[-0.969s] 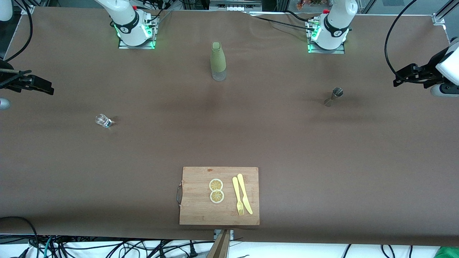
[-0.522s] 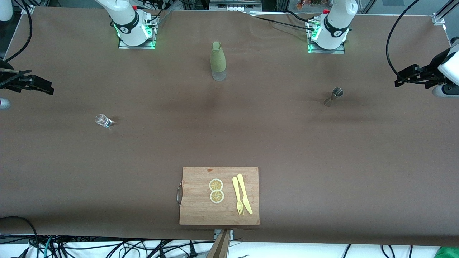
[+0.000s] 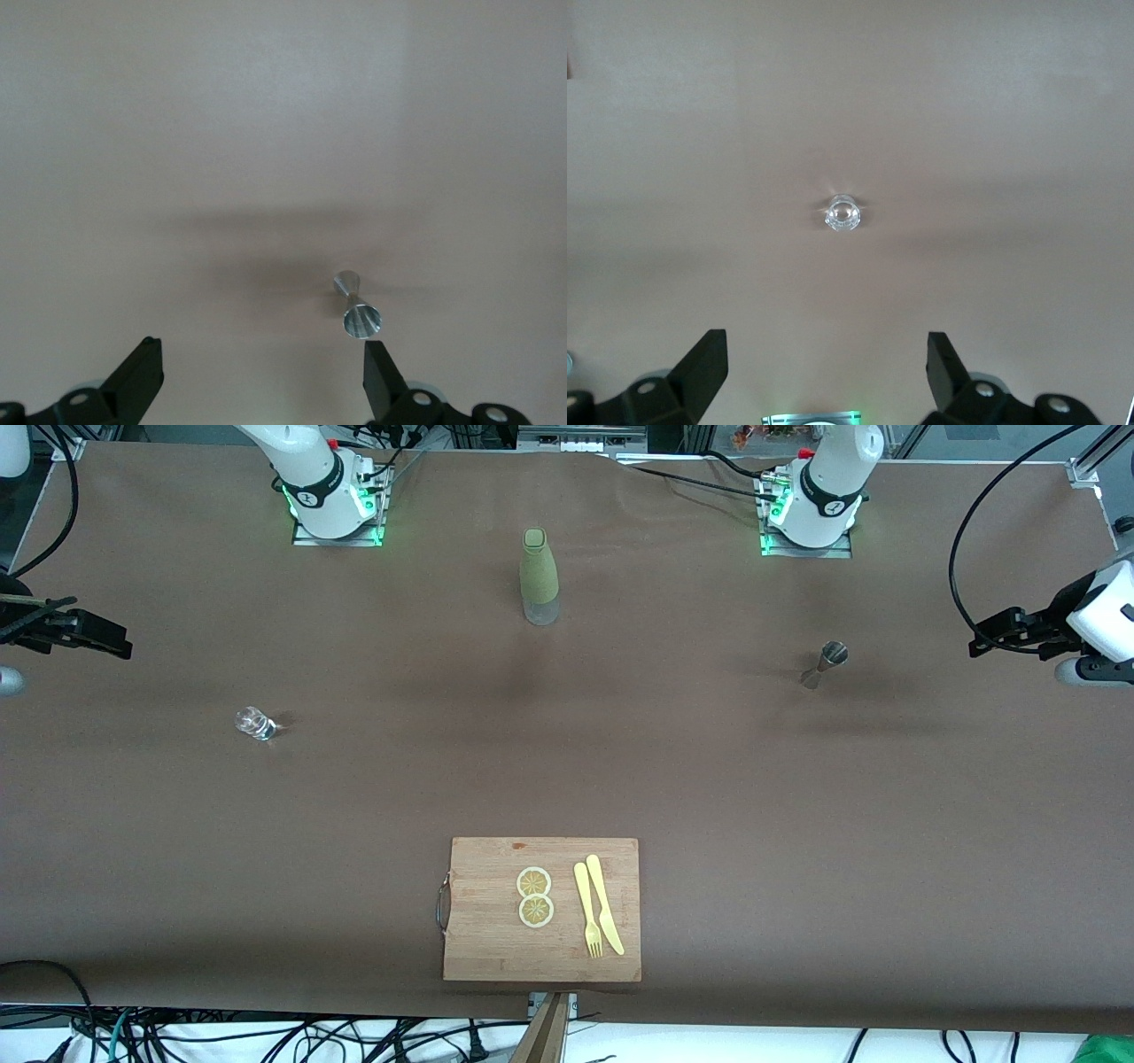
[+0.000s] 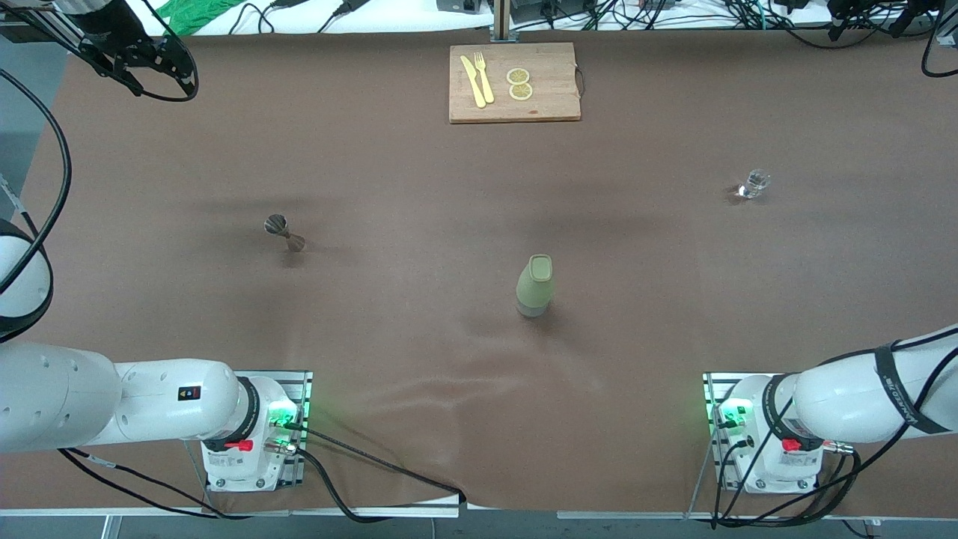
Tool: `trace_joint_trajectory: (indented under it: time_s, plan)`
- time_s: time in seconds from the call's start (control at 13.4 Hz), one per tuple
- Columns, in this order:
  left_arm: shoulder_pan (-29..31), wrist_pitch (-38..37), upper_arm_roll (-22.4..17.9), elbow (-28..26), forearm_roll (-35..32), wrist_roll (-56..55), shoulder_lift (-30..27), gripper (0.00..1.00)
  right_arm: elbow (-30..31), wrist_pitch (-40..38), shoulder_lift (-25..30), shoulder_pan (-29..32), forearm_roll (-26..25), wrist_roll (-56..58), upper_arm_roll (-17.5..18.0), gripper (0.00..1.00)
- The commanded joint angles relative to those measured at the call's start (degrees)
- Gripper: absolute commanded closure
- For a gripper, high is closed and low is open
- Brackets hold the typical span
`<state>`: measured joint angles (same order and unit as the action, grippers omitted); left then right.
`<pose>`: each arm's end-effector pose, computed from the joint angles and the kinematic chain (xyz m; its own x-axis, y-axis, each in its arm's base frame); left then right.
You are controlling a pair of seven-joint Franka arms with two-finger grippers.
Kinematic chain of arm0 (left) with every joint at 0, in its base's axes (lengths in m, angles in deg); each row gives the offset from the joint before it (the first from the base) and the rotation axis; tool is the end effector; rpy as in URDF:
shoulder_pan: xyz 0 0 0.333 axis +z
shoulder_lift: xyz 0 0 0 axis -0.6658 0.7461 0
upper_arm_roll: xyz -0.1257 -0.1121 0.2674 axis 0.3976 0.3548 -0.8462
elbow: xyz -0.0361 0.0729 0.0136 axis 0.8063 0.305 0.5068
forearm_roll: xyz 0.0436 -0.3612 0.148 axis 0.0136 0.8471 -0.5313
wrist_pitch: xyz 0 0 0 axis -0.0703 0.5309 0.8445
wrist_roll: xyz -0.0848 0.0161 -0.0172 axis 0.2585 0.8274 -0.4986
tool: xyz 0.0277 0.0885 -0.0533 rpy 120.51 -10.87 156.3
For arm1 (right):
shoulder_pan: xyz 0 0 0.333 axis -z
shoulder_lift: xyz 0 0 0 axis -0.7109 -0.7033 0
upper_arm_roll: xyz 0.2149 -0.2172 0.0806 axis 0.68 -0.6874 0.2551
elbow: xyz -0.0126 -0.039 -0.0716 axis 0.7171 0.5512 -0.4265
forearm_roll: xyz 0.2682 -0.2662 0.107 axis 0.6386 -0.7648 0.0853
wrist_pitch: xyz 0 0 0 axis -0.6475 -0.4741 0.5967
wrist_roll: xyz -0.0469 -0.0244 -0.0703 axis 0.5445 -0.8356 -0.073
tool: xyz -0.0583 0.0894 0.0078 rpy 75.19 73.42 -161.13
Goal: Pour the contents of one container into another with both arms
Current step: 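Move the left gripper toward the steel jigger while the right gripper approaches the beaker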
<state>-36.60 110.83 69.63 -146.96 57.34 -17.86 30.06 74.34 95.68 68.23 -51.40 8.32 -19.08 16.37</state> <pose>0.5321 0.0711 0.5225 0.9919 -0.0063 -0.1268 -0.0049 -0.9999 0.0115 0.5780 -0.0378 0.5867 0.9895 -0.0431 -0.1381 -0.0335 -0.9969 0.0713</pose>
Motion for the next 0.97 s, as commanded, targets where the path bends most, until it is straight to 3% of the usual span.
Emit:
trace_joint_trajectory:
  time_s: [0.0, 0.6, 0.89]
  plan:
    - [1.7, 4.5, 0.2, -3.0, 0.0, 7.0, -0.2, 0.0, 0.2, -0.5, 0.5, 0.3, -0.8, 1.0, 0.2, 0.0]
    - [7.5, 11.4, 0.2, -4.2, 2.8, 28.6, 5.0, 0.0, 0.4, -1.4, -0.4, 0.2, -0.7, 2.1, 0.3, 0.0]
    - [11.5, 12.6, 0.2, -4.6, 6.5, 45.6, 8.1, 0.0, 0.2, -1.0, -0.7, 2.3, -4.5, 15.3, 0.1, 0.0]
